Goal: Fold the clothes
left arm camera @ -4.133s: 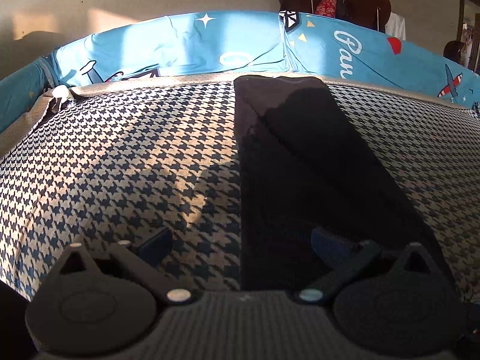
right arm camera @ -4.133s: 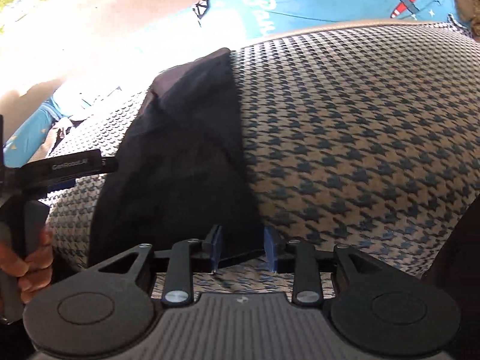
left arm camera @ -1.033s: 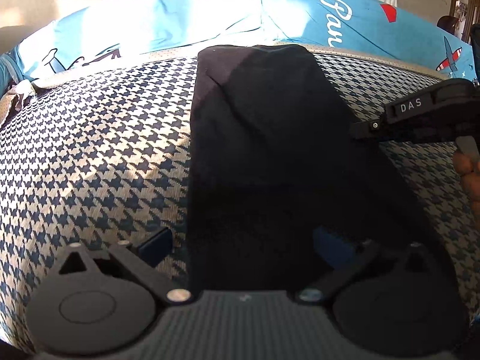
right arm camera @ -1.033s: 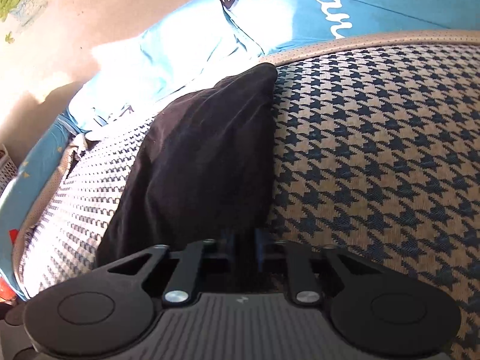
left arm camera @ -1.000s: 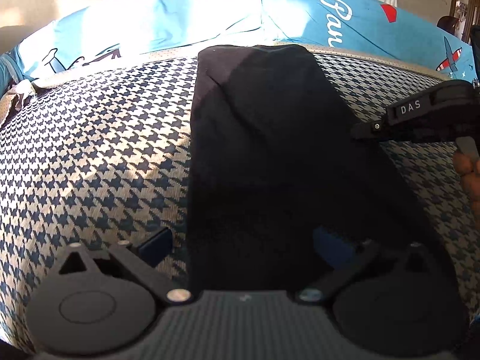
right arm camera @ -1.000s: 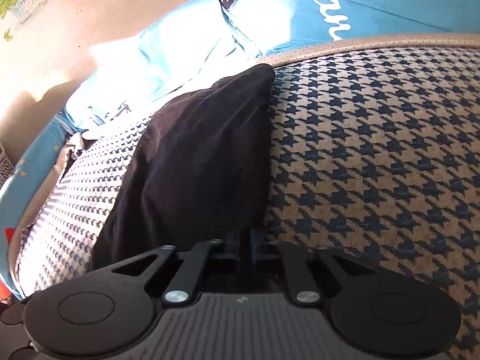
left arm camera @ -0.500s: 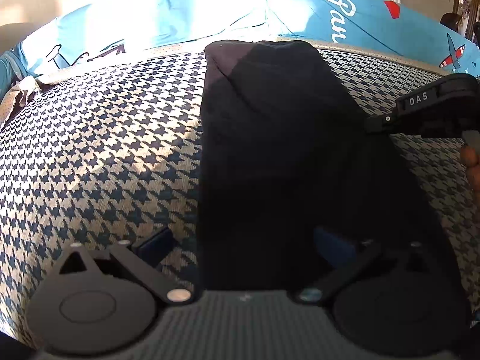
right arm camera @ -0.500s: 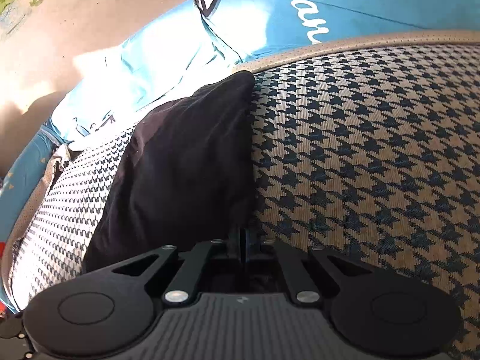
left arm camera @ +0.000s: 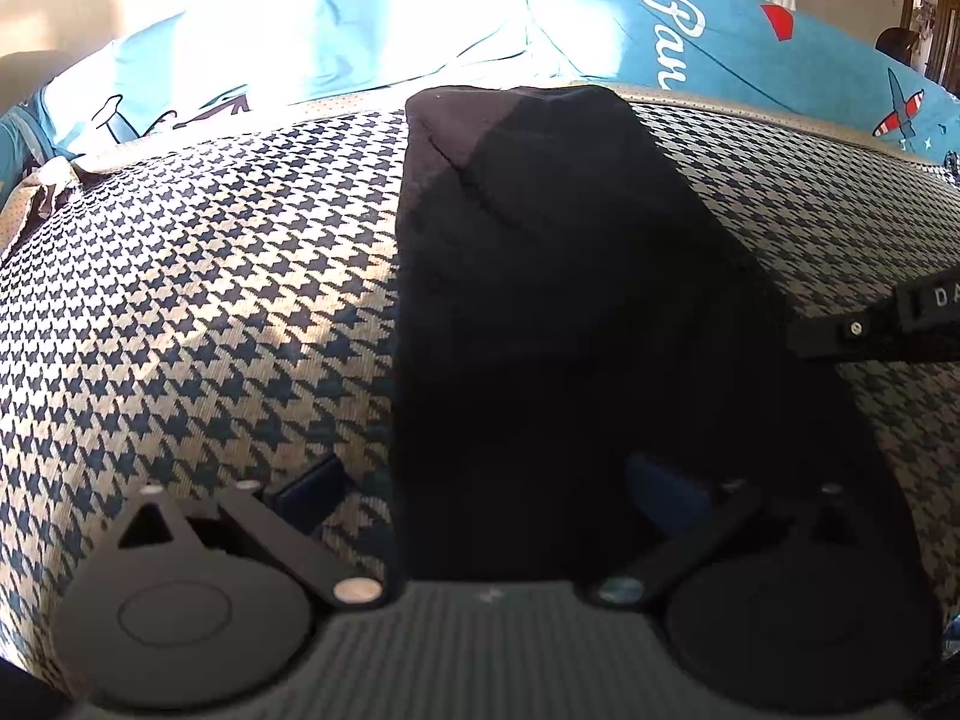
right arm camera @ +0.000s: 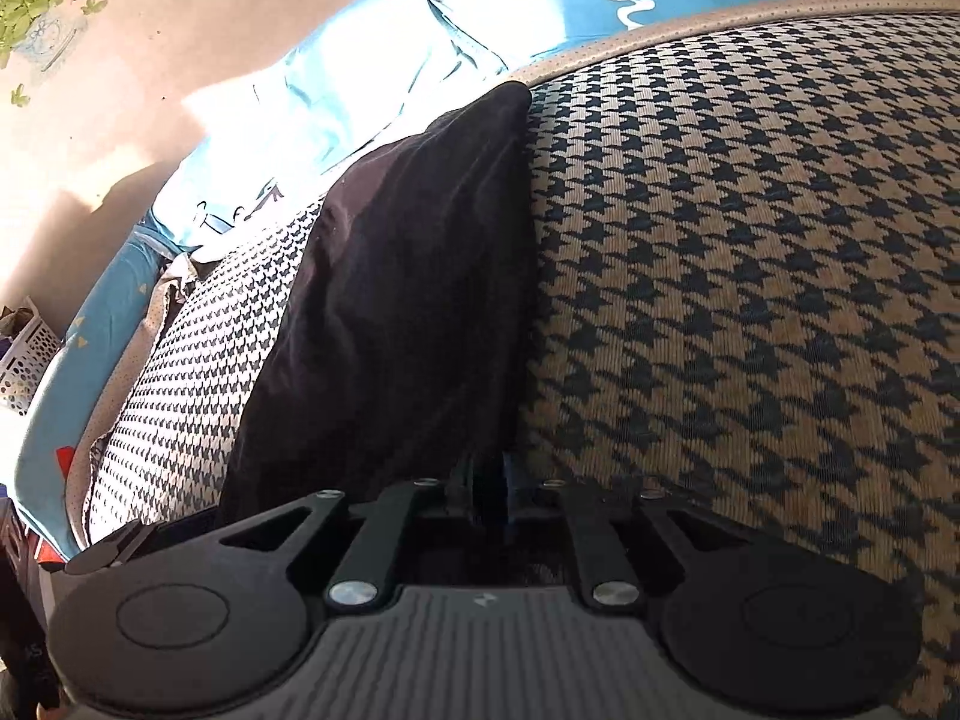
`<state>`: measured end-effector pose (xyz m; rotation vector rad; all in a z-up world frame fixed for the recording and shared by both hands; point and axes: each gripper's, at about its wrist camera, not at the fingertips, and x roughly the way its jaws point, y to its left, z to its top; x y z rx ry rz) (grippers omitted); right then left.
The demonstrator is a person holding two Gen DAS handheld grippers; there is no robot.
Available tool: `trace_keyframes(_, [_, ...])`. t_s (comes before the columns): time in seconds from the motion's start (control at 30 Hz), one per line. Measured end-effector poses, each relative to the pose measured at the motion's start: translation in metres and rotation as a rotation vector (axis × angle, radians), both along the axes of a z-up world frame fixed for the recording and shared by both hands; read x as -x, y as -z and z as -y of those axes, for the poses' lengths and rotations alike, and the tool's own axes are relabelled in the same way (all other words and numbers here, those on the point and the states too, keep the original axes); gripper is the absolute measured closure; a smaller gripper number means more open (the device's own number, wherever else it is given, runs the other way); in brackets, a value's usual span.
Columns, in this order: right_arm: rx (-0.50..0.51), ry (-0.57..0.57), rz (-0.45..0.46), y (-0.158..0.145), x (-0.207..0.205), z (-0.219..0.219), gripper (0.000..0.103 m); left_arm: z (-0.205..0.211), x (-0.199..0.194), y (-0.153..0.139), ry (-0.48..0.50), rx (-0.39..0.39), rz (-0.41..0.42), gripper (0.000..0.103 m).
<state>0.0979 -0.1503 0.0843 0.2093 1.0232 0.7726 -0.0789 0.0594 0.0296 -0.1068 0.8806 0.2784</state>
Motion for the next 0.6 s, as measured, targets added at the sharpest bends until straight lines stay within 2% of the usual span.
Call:
trace_keyframes(0.43, [-0.052, 0.03, -0.023, 0.005, 0.04, 0.019, 0.087, 0.011, 0.009, 0.0, 0.016, -0.015, 0.016, 0.0])
trace_keyframes(0.53, [-0.046, 0.035, -0.011, 0.005, 0.043, 0.018, 0.087, 0.012, 0.013, 0.0, 0.018, -0.014, 0.021, 0.0])
trace_keyframes(0.6, [-0.033, 0.039, 0.011, 0.005, 0.046, 0.017, 0.091, 0.014, 0.017, 0.001, 0.018, -0.017, 0.024, 0.0])
